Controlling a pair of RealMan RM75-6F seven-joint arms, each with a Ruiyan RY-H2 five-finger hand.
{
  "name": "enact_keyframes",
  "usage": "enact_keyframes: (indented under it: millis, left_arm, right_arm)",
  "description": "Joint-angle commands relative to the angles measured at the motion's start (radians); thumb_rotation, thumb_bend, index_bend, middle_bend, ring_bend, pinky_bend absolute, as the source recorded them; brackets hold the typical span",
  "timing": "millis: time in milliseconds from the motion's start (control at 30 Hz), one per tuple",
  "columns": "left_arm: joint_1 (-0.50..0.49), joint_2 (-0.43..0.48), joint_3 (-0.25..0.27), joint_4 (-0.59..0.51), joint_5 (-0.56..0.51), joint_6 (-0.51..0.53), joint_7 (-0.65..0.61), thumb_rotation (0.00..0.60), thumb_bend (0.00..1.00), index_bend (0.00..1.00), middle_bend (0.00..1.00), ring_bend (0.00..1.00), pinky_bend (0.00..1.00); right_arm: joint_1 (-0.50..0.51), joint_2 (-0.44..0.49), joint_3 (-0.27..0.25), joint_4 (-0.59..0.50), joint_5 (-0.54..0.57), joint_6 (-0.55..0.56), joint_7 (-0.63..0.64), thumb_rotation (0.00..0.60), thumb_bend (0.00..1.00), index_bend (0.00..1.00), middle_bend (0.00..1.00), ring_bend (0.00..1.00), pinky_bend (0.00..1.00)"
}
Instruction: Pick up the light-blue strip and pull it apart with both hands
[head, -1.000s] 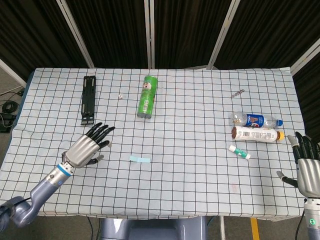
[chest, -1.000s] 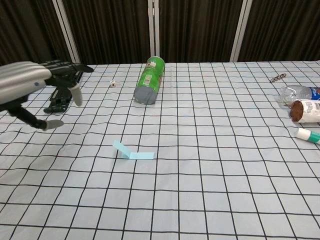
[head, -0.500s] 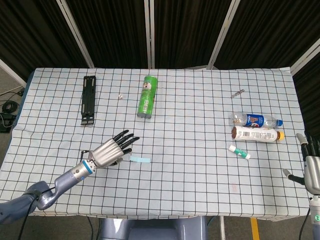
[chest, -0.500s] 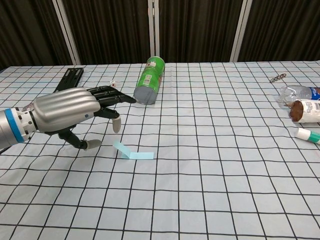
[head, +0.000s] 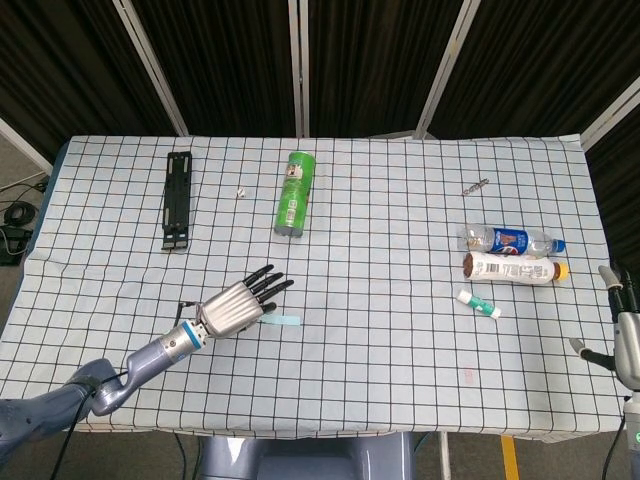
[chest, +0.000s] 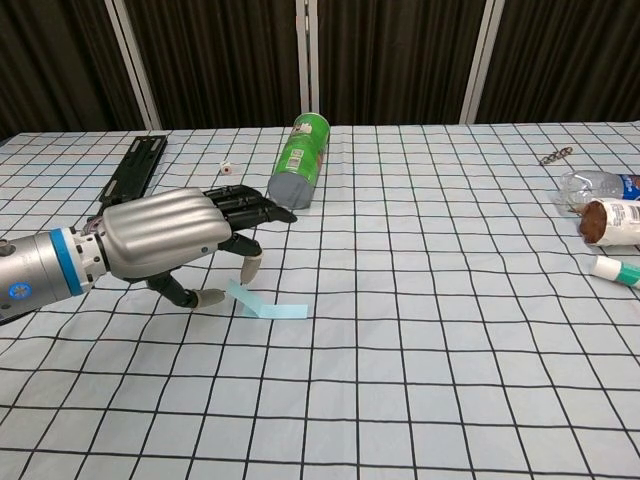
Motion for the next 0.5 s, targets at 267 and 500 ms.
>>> enact_keyframes:
  millis: [267,500]
  left_arm:
    - [-0.029,-0.020,0.012,0.012,-0.021,-0.019,0.024,0.600,0.44,0.50,0.00,0.00,0.00]
    - [-0.037,-0.019,0.017,0.002,-0.038,-0.023,0.043,0.600,0.45,0.52,0.00,0.00,0.00]
  right_arm:
    - [0.000,0.002,0.001,0.001,0.003,0.001,0.003,0.600,0.00,0.01,0.00,0.00,0.00]
    - [-0.001,0.005,0.002,0.002,0.003,0.003,0.010,0.600,0.00,0.01,0.00,0.00,0.00]
